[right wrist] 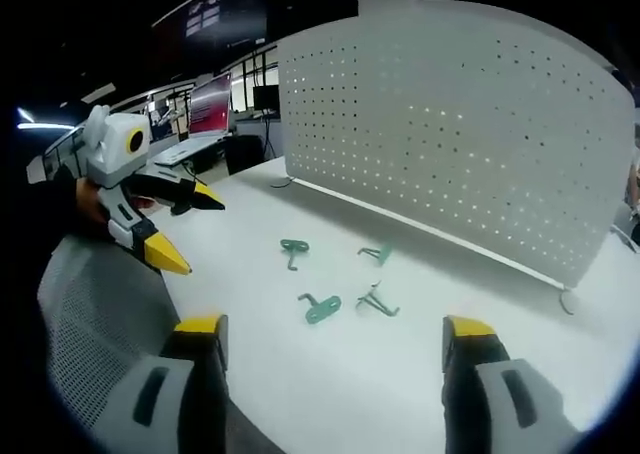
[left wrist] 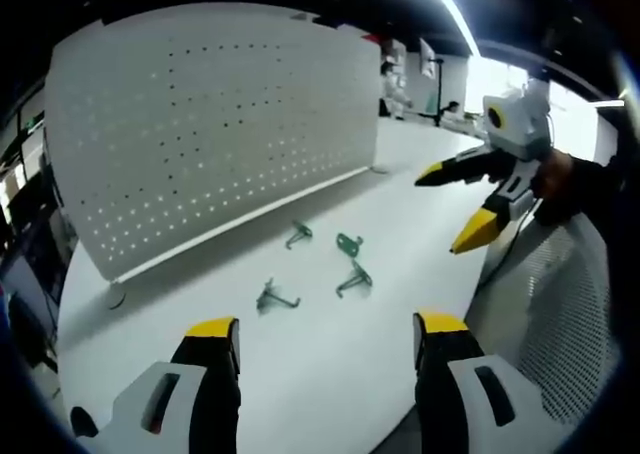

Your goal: Insert the hook assembly into the mounting plate slot until the hook locks in place.

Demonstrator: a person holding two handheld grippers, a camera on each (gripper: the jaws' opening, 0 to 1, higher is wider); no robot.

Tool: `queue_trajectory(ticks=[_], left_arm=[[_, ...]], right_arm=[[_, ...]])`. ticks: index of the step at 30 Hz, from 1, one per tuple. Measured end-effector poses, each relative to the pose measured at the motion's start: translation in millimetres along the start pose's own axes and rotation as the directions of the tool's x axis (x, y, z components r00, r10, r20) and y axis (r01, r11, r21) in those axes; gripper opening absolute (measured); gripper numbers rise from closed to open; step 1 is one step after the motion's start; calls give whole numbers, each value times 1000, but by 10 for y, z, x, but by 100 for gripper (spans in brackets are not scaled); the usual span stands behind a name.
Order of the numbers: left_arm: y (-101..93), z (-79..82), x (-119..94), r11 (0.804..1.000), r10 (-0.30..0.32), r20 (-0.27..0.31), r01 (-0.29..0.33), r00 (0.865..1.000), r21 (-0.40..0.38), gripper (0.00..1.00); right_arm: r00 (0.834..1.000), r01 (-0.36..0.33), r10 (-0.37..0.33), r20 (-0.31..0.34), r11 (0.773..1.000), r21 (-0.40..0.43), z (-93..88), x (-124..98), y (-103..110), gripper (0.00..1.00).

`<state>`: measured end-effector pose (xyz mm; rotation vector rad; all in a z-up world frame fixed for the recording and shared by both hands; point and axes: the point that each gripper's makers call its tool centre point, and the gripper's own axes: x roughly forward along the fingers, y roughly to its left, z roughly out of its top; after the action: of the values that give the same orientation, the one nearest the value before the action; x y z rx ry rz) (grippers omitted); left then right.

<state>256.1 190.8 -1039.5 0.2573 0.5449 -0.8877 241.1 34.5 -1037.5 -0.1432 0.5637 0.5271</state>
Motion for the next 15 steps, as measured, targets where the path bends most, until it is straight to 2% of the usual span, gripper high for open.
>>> queue_trajectory(ticks=[15], left_arm=[[-8,-38,2,1000,-11,-16,11,1000,2,68]], right_arm=[[1000,20,-20,11,1000,8,29,-13,-29,84]])
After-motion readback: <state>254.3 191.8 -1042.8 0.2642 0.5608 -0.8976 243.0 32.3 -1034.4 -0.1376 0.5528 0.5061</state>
